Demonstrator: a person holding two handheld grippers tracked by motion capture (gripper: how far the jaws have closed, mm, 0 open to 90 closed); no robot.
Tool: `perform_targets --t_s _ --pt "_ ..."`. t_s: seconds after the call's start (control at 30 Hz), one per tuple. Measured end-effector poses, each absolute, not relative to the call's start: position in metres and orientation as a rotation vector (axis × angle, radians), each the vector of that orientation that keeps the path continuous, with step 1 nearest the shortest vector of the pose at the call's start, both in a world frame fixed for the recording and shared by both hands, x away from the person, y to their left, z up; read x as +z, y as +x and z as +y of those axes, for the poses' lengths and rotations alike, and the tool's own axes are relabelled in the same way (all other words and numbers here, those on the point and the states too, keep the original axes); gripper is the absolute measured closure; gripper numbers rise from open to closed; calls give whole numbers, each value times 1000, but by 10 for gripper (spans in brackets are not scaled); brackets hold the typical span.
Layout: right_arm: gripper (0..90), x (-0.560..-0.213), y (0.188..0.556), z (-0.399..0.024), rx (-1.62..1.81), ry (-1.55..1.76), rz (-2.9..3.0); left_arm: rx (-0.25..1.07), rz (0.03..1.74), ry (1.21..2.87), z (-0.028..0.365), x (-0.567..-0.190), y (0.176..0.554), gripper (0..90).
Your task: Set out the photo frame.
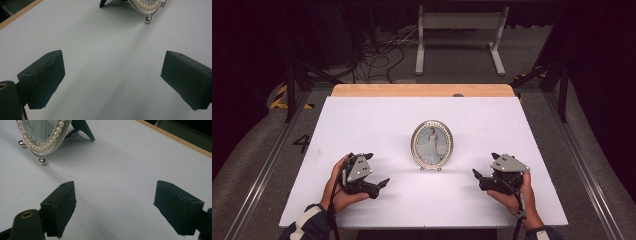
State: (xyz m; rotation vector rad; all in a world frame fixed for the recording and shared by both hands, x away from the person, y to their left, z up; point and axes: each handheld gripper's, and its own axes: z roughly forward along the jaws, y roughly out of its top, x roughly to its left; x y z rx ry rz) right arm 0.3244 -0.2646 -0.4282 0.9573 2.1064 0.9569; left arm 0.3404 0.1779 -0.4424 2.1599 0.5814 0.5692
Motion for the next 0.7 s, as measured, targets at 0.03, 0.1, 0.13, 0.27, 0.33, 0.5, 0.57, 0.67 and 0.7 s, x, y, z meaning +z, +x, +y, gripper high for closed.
perform_targets --t_s 0.03,0.1,0.13,0.27,0.33,0.5,0.57,0.67,0.7 --pt "176 -429 324 -266 955 963 2105 568 584 2158 181 -443 340 55" --pt "176 -429 323 -269 953 967 2101 567 592 2158 184 -443 339 55" --pt "176 -429 323 -269 953 967 2101 573 596 2157 187 -443 338 55" --pt "176 -431 320 -277 950 984 2091 581 627 2151 202 -446 333 55" --pt "176 -431 318 -280 948 992 2087 577 636 2145 207 -447 332 55" --pt "174 -434 314 -287 950 1005 2081 582 670 2137 220 -449 327 54" --pt "173 -436 312 -291 951 1010 2077 582 685 2132 227 -450 325 53" --pt "173 -438 309 -296 959 1019 2070 579 719 2120 238 -452 323 54" --pt "171 -439 307 -298 960 1025 2069 576 733 2114 242 -453 322 53"
